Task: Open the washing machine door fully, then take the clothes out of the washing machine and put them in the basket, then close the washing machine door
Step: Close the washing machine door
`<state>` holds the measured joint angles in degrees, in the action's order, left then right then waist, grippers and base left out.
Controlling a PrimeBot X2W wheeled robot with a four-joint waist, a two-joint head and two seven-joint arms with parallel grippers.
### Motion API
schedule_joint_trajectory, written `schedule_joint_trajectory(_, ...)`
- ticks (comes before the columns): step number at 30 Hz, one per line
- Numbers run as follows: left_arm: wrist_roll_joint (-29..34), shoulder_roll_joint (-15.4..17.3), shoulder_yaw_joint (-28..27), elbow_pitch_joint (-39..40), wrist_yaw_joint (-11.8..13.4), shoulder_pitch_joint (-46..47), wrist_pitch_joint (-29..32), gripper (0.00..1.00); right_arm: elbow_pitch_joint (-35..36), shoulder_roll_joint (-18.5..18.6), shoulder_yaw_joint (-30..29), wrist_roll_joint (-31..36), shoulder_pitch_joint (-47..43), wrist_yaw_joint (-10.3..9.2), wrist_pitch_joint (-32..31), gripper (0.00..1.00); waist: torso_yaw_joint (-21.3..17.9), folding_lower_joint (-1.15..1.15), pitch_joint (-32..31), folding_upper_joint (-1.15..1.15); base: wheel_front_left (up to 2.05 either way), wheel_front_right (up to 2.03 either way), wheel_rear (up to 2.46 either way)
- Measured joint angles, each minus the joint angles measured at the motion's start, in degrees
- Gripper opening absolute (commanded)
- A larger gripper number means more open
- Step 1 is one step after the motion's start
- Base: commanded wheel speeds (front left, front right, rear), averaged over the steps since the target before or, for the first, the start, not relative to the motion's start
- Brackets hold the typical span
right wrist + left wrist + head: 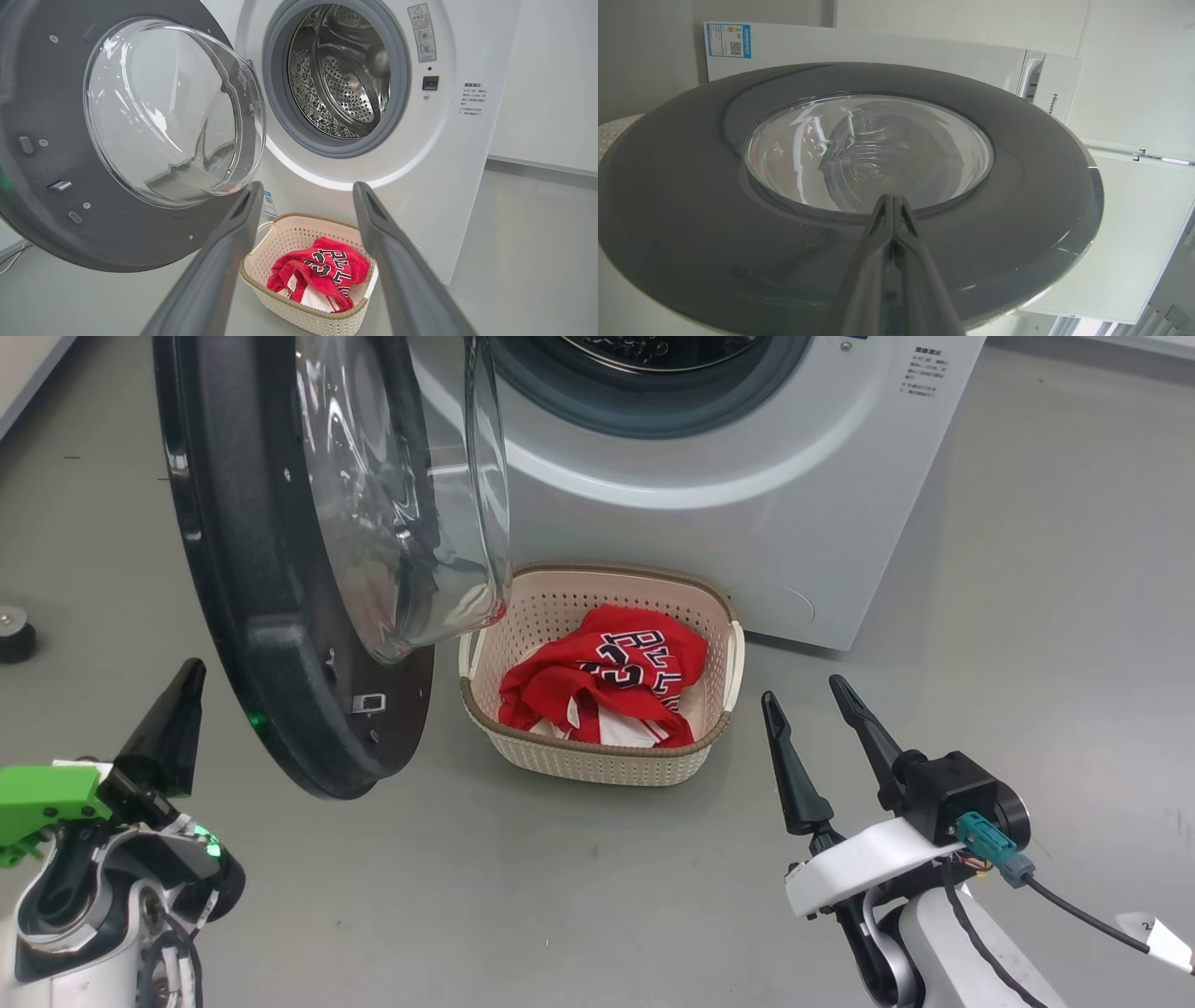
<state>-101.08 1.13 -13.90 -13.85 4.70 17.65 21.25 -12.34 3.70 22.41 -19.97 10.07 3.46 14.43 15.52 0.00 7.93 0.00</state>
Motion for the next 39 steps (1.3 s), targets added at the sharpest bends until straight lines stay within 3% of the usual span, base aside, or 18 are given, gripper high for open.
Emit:
schedule_joint_trajectory(18, -3.67, 0.49, 3.03, 1.53, 1.57, 0.07, 6.2, 0.0, -0.01, 0.09, 0.36, 0.34, 0.66, 0.02, 0.0, 1.0, -3.7, 0.0, 1.38, 0.0, 0.0, 0.0, 0.0)
schedule_joint_trajectory(39, -5.27, 0.53, 7.23, 4.38, 2.1, -0.02, 6.91, 0.0, 0.49, -0.01, 0.55, 0.34, 2.55, -0.01, 0.0, 1.0, -13.5, 0.0, 4.37, 0.0, 0.0, 0.0, 0.0)
